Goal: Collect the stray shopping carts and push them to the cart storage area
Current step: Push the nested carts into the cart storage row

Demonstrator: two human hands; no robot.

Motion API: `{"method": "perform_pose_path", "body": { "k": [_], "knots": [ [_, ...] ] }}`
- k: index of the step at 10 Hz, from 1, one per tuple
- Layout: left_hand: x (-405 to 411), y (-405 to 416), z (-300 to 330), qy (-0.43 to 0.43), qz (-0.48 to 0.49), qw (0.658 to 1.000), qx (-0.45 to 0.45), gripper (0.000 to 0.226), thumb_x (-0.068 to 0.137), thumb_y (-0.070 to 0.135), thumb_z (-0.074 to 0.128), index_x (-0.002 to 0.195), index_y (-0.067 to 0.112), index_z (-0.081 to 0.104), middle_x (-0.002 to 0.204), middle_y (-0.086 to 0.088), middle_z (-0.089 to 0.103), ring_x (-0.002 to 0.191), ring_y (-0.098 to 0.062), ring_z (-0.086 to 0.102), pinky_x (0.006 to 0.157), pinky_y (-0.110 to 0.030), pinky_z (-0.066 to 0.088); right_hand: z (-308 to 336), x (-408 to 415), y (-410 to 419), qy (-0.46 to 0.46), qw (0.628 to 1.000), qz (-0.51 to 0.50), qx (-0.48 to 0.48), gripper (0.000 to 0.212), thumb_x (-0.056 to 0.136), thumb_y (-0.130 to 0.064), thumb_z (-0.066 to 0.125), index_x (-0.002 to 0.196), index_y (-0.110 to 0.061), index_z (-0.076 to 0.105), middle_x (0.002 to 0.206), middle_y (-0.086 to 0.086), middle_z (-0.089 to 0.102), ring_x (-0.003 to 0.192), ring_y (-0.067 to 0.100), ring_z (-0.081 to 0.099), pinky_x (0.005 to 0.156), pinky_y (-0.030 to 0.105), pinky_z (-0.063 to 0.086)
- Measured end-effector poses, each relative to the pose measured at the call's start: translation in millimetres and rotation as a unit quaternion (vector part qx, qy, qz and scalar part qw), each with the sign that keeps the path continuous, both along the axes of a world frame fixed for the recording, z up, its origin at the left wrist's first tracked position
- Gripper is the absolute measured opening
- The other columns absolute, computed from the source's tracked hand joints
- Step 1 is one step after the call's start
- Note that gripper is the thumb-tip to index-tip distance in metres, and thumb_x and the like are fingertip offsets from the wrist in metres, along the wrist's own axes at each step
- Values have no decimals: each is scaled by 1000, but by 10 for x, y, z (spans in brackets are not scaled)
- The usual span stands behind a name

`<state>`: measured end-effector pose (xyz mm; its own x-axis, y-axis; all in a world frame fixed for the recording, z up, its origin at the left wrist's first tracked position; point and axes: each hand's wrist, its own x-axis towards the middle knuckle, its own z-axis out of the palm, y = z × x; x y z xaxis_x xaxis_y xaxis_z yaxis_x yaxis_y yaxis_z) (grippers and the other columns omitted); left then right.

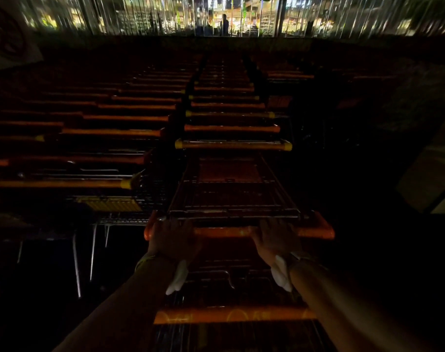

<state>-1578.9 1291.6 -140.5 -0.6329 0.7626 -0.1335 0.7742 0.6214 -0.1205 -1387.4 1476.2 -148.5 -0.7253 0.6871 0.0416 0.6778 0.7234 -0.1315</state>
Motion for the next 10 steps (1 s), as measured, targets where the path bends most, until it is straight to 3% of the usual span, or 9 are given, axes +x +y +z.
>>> {"method": "perform_pose_path", "body": {
  "k": [1,2,3,4,5,7,8,9,10],
  "knots": [
    [-185,170,72,17,-8,1000,11,94,73,75,8,149,27,37,158,-12,37,145,-34,34,122,-56,12,-39,-239,162,0,1000,-5,24,69,94,-65,22,101,-16,70,102,9,69,94,34,66,86,50,53],
    [-415,334,19,29,-12,999,30,70,91,70,32,143,26,47,148,-11,49,137,-35,45,118,-55,21,-75,-516,376,2,999,-26,-24,65,92,-57,23,106,-13,69,103,13,70,96,38,67,85,53,54],
    [-735,589,-52,33,-8,999,34,70,90,71,34,141,26,51,144,-11,54,133,-36,49,117,-55,27,-144,-784,622,45,999,-21,13,71,94,-64,11,99,-20,67,99,4,68,94,28,66,88,48,53],
    [-1017,869,-55,18,-3,999,32,75,87,72,26,144,27,45,148,-8,49,138,-35,43,118,-53,23,-155,-1049,894,60,998,-8,-4,95,88,-74,-13,114,-24,64,118,-2,64,114,23,58,105,46,43],
    [-1241,1093,-2,33,-11,999,27,67,94,69,33,145,27,44,149,-9,48,139,-32,41,119,-51,20,-142,-1273,1117,32,999,-13,7,95,86,-72,-12,128,-25,59,134,-1,59,127,25,52,111,45,36],
    [-1653,1493,19,16,-19,999,33,63,95,65,38,144,25,43,147,-8,47,137,-30,42,118,-49,26,-57,-1704,1505,18,1000,-14,-17,77,86,-65,5,119,-23,61,124,-1,61,119,23,55,107,46,40],
    [-1790,1621,58,22,-23,999,24,65,93,66,35,139,22,48,143,-9,51,133,-32,46,116,-49,31,-34,-1850,1616,-8,1000,0,-12,72,91,-62,8,125,-26,59,129,1,59,124,26,52,110,47,37],
    [-1951,1734,40,16,-23,999,25,81,82,72,19,138,23,51,143,-10,53,133,-33,47,116,-52,30,-24,-1978,1743,-40,999,16,-20,47,103,-54,26,131,-31,55,133,2,56,128,29,49,110,50,36],
    [-2003,1806,87,38,-16,999,10,79,85,72,22,138,22,51,140,-10,54,131,-35,49,115,-55,29,27,-1990,1783,-11,999,0,-40,48,104,-54,28,130,-25,57,136,2,55,131,26,47,114,48,32]
  ]
}}
